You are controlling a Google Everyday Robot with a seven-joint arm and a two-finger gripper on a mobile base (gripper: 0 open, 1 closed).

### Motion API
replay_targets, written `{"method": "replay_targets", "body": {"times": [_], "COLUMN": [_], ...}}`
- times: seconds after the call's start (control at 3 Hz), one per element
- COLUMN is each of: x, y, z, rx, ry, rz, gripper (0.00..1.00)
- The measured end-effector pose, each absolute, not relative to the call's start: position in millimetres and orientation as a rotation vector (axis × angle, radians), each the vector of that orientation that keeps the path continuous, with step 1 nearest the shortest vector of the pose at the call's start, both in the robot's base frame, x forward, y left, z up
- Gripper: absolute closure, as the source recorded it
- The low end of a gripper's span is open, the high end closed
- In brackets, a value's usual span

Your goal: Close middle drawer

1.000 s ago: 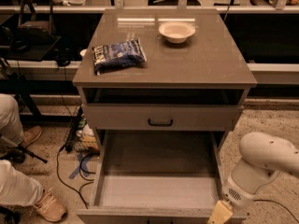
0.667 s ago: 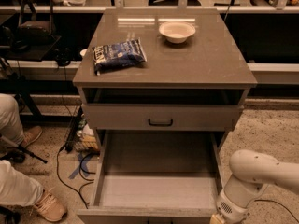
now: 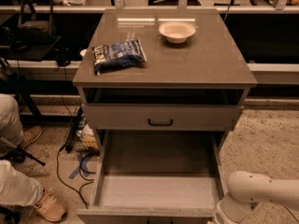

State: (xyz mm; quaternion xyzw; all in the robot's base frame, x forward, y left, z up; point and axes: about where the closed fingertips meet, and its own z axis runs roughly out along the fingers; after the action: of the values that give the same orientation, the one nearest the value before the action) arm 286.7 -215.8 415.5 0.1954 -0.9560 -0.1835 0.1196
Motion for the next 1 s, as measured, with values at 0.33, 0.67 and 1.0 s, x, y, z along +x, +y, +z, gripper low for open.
{"method": "replay_targets", "body": {"times": [0.33, 0.67, 1.0], "x": [321, 322, 331], "y": [-207, -207, -206], "z": [411, 410, 399], "rx": [0.527, 0.518, 0.452], "ry": [-2.937, -2.942, -2.980], "rz": [-0.536, -0.537, -0.546], "gripper": [1.00, 1.00, 1.00]}}
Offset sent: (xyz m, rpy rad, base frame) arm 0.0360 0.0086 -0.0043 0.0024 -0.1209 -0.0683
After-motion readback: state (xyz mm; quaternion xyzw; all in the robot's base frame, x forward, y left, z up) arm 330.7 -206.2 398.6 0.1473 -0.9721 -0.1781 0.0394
